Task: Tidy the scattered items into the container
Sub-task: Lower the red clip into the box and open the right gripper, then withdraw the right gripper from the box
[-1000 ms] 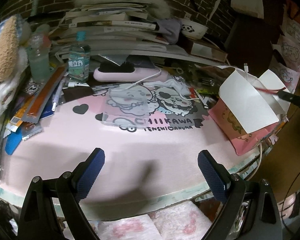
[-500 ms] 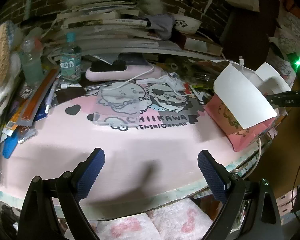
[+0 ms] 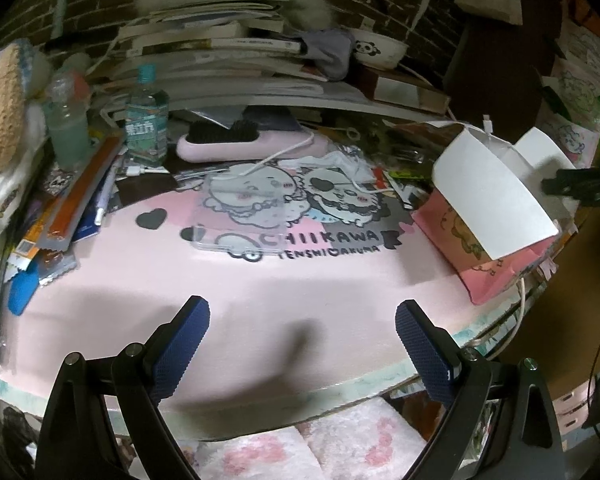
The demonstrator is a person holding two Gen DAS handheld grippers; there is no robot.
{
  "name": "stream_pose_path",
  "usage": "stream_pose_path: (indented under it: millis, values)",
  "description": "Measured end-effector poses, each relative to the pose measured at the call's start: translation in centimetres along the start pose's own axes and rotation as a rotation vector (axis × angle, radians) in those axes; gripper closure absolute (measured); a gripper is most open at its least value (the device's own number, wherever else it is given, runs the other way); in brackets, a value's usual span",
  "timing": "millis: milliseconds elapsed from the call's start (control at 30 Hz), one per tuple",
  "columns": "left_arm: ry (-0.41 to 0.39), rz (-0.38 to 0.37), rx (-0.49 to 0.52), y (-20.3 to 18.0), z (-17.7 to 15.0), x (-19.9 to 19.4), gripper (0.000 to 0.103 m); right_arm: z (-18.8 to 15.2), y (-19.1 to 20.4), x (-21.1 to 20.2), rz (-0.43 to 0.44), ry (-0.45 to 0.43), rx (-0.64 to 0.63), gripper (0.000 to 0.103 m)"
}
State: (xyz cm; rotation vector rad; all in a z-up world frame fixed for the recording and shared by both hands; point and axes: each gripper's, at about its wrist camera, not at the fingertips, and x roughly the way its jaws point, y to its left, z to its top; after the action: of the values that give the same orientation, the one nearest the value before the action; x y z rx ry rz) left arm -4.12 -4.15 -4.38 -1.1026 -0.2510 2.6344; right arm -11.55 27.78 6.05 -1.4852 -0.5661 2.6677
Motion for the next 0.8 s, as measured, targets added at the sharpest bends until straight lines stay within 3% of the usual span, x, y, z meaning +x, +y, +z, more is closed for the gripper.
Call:
stream_pose_path:
  millis: [100,133,233,333,433,533,700,800]
  values:
    - [-0.02,0.0,-0.021,1.0,0.0,-0.1,0.01,-0.5,0.6,-3.1,0.065,-0.135,0.028,0.021]
    - [-0.028,-0.001,-0.027,1.3,0.0,-0.1,0.01,-0.8,1.2,-4.2,0.115,-0.196,0.037,0.015]
    - [-0.06,0.003,-0.044,2.4,0.1,-0.1,0.01,-2.2,4.2,-7.2,0.285,-0.37,0.005,0.014]
    - [-0.078,0.005,-0.045,3.4,0.4,0.1,0.01,-3.9,7.9,-8.5,0.461,-0.463,-0.072,0.014]
    - [-0.077,0.013,-0.045,4.1,0.8,0.8,0.01,-5.3,11.7,-8.2,0.6,-0.492,-0.144,0.014]
    - [-0.061,0.015,-0.033,4.2,1.4,2.3,0.01,-6.6,14.7,-7.1,0.678,-0.498,-0.182,0.014]
    - [-0.046,0.045,0.018,3.3,2.6,4.7,0.01,-8.3,16.7,-5.0,0.8,-0.493,-0.162,0.014]
    - [-0.044,0.085,0.058,2.4,3.4,5.9,0.01,-8.6,17.1,-3.0,0.848,-0.442,-0.131,0.014]
